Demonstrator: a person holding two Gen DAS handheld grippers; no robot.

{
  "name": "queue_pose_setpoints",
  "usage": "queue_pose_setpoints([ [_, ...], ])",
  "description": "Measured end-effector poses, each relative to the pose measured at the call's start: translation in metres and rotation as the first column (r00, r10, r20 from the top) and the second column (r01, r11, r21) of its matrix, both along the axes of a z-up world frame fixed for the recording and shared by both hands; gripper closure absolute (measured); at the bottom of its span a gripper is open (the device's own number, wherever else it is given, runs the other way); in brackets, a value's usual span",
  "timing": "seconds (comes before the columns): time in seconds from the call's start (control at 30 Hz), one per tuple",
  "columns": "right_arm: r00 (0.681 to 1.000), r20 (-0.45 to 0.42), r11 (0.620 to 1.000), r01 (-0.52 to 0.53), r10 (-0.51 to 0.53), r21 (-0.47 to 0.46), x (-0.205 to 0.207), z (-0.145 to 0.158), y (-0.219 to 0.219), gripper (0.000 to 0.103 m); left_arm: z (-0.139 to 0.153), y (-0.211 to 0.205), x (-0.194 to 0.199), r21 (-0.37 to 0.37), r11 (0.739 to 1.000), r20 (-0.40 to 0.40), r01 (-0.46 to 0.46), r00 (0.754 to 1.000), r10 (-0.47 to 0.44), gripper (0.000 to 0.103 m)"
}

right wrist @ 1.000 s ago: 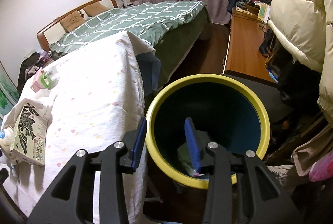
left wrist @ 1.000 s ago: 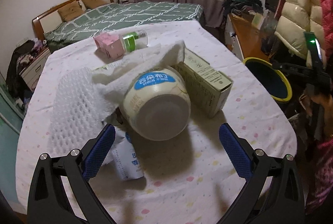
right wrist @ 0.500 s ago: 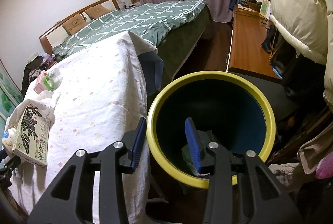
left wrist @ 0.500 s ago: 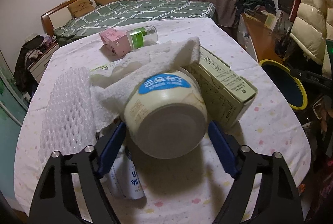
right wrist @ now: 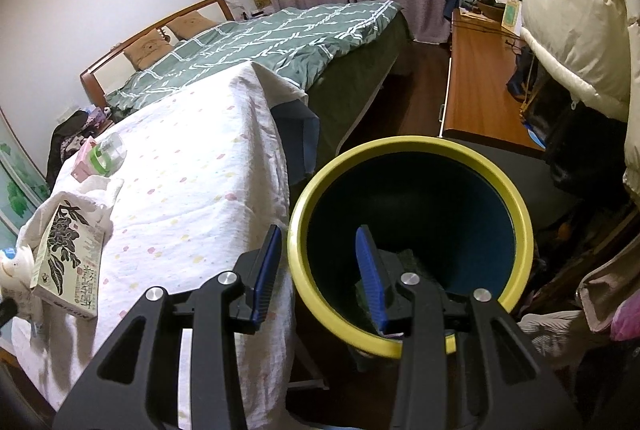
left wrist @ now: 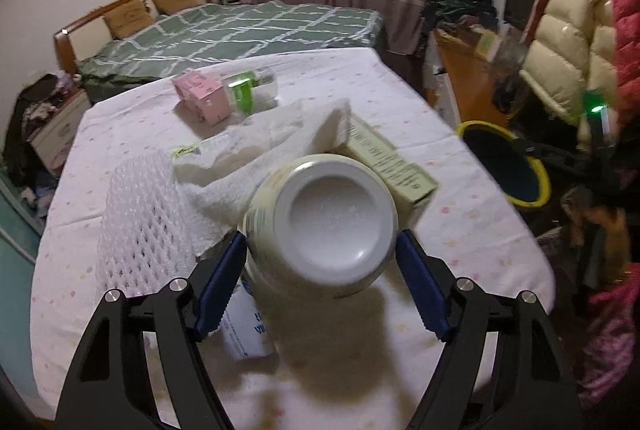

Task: Collect trash
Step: 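Grasp the white plastic bowl with the left tool and lift it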

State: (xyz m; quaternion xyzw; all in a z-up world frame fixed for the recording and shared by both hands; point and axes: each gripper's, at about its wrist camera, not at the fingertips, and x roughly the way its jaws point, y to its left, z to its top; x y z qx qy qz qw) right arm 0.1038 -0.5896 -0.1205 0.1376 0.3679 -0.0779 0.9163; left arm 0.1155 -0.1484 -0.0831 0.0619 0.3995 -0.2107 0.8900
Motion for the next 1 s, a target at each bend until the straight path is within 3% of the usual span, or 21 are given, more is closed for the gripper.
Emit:
queue_pose_setpoints([
  [0.27, 1.000, 0.007, 1.000, -0.012, 0.011, 0.017, -0.001, -0.001, 0.004, 0.066, 0.035, 0.014, 0.003, -0.064, 0.996, -0.041, 0.059, 0.997, -0.061, 0.034],
  [0.5, 1.000, 0.005, 1.000, -0.018, 0.018, 0.024, -0.004, -0.002, 0.003, 0.066, 0.009, 0.010, 0.017, -0.027, 0.993, -0.182, 0.116, 0.976, -0.119, 0.034],
  [0.63, 1.000, 0.003, 0.999, -0.014, 0.014, 0.029, -0.005, -0.004, 0.001, 0.066, 0.001, 0.003, 0.006, -0.005, 0.985, -0.183, 0.174, 0.968, -0.172, 0.034],
  [0.73, 1.000, 0.003, 0.999, -0.021, 0.021, 0.032, -0.004, -0.004, 0.003, 0.066, -0.002, -0.006, -0.007, 0.028, 0.969, -0.172, 0.244, 0.956, -0.236, 0.034],
  [0.77, 1.000, 0.003, 0.999, -0.025, 0.025, 0.031, -0.004, -0.004, 0.004, 0.066, -0.003, -0.010, -0.012, 0.052, 0.962, -0.172, 0.268, 0.951, -0.256, 0.028],
  [0.8, 1.000, 0.002, 0.999, -0.031, 0.031, 0.030, -0.004, -0.004, 0.006, 0.066, -0.004, -0.012, -0.015, 0.076, 0.958, -0.164, 0.276, 0.951, -0.261, 0.012],
  [0.83, 0.999, 0.003, 0.999, -0.036, 0.036, 0.031, -0.004, -0.005, 0.007, 0.066, -0.005, -0.012, -0.018, 0.101, 0.957, -0.145, 0.272, 0.956, -0.256, 0.006],
  [0.9, 0.999, 0.004, 0.999, -0.040, 0.040, 0.036, -0.003, -0.005, 0.008, 0.065, -0.008, -0.016, -0.025, 0.192, 0.948, -0.085, 0.253, 0.967, -0.240, 0.005],
  [1.0, 0.999, 0.004, 0.998, -0.047, 0.047, 0.045, -0.002, -0.006, 0.010, 0.062, -0.012, -0.021, -0.028, 0.259, 0.935, -0.043, 0.241, 0.970, -0.238, 0.005],
])
